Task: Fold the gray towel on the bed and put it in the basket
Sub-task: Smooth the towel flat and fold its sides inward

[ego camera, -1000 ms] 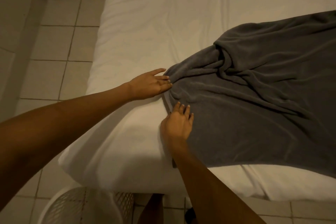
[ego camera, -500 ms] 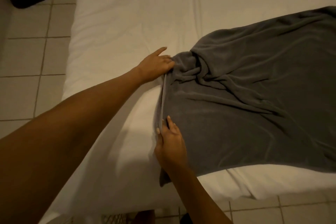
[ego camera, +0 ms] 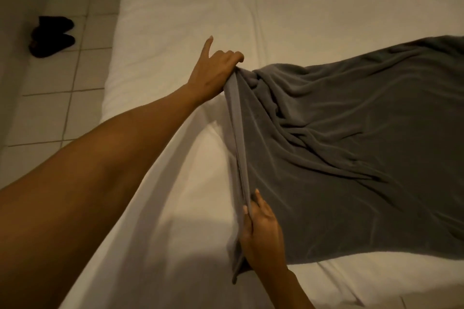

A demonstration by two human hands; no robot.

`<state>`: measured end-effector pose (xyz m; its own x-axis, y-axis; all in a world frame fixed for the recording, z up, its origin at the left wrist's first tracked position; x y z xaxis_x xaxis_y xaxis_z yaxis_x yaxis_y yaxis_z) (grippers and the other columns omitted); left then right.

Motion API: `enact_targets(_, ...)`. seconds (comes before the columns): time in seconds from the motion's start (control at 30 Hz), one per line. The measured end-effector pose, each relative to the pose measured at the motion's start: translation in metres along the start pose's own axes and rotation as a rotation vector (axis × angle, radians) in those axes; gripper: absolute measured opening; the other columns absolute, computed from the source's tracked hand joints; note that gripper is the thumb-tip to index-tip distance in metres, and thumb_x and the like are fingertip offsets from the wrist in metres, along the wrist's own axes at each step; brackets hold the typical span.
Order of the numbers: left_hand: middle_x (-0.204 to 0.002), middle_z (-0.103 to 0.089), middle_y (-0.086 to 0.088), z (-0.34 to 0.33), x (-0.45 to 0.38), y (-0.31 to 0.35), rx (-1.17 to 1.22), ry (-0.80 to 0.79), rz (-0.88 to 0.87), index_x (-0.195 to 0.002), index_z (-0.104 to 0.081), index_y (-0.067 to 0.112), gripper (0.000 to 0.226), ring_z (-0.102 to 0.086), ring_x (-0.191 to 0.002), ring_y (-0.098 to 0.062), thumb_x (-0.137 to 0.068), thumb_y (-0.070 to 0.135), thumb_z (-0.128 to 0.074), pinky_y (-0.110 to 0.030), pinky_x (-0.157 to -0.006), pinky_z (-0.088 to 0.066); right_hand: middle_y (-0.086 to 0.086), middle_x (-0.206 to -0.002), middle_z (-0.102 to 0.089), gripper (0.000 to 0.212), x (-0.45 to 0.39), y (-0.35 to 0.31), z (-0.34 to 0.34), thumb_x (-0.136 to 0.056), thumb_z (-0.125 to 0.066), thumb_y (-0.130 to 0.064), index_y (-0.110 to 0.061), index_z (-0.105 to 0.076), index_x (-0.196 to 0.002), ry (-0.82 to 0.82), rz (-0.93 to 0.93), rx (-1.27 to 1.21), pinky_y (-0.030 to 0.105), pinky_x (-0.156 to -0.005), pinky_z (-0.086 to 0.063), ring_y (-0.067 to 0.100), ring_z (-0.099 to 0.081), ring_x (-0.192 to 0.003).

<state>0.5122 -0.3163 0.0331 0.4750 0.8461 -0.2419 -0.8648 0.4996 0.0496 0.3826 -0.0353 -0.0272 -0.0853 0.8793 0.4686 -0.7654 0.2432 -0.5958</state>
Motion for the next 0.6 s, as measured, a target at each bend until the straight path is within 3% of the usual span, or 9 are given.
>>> enact_targets(0.17, -0.101, -0.064, -0.021, 0.016, -0.001, -0.05, -0.451, -0.196, -0.07, -0.105, -0.061, 0.005, 0.019, -0.059, -0.097, -0.039, -0.091, 0.015, -0.054, -0.063, -0.111, -0.01, 0.009, -0.149, -0.034, 0.047, -0.008, -0.001, 0.017, -0.092, -0.035, -0.024, -0.008, -0.048, -0.134, 0.123, 0.01, 0.031, 0.021, -0.106, -0.013, 0.025, -0.035, -0.136)
enact_targets(0.3, -0.07, -0.062, -0.01, 0.029, 0.013, -0.093, -0.651, -0.364, 0.159, -0.098, -0.053, 0.006, 0.019, -0.064, -0.082, -0.034, -0.094, 0.024, -0.048, -0.054, -0.113, -0.016, 0.003, -0.154, -0.024, 0.043, -0.019, -0.014, 0.013, -0.097, -0.036, -0.024, -0.015, -0.042, -0.138, 0.096, 0.055, 0.076, 0.025, -0.111, -0.017, 0.022, -0.027, -0.139)
enact_targets(0.4, -0.065, -0.061, -0.005, 0.028, 0.025, -0.107, -0.689, -0.423, 0.227, -0.087, -0.052, 0.01, 0.019, -0.063, -0.071, -0.029, -0.095, 0.026, -0.048, -0.05, -0.113, -0.023, 0.002, -0.156, -0.021, 0.04, -0.022, -0.02, 0.003, -0.098, -0.038, -0.021, -0.016, -0.042, -0.138, 0.06, 0.04, 0.068, 0.03, -0.112, -0.023, 0.022, -0.025, -0.14)
enact_targets(0.47, -0.073, -0.064, -0.017, 0.018, 0.042, -0.114, -0.559, -0.399, 0.299, -0.085, -0.056, 0.003, 0.016, -0.064, -0.077, -0.036, -0.094, 0.01, -0.045, -0.053, -0.109, -0.023, 0.002, -0.155, -0.022, 0.037, -0.023, -0.021, -0.003, -0.098, -0.041, -0.02, -0.015, -0.046, -0.134, 0.049, 0.016, 0.078, 0.031, -0.111, -0.026, 0.022, -0.027, -0.139)
enact_targets(0.53, -0.085, -0.064, -0.031, -0.005, 0.069, -0.12, -0.372, -0.354, 0.341, -0.089, -0.06, -0.007, 0.02, -0.063, -0.082, -0.046, -0.09, 0.002, -0.043, -0.057, -0.096, -0.037, 0.002, -0.154, -0.025, 0.036, -0.022, -0.016, -0.012, -0.097, -0.044, -0.021, -0.014, -0.048, -0.132, 0.013, 0.007, 0.114, 0.031, -0.11, -0.028, 0.022, -0.03, -0.137)
enact_targets(0.6, -0.098, -0.061, -0.033, -0.029, 0.097, -0.115, -0.276, -0.372, 0.292, -0.097, -0.063, -0.003, 0.023, -0.061, -0.085, -0.047, -0.087, 0.007, -0.045, -0.054, -0.082, -0.046, 0.003, -0.154, -0.024, 0.04, -0.018, -0.006, -0.027, -0.096, -0.046, -0.025, -0.014, -0.045, -0.134, -0.059, -0.007, 0.16, 0.032, -0.11, -0.028, 0.022, -0.03, -0.137)
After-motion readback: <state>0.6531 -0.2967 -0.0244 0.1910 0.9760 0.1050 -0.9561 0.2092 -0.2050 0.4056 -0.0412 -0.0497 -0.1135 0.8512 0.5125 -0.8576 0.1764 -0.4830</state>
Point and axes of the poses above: each hand's wrist, its own x-axis away from the middle knuckle, its own z-axis out of the back of the hand, y = z × x, the point moved 6 cm from there along -x, towards the middle knuckle
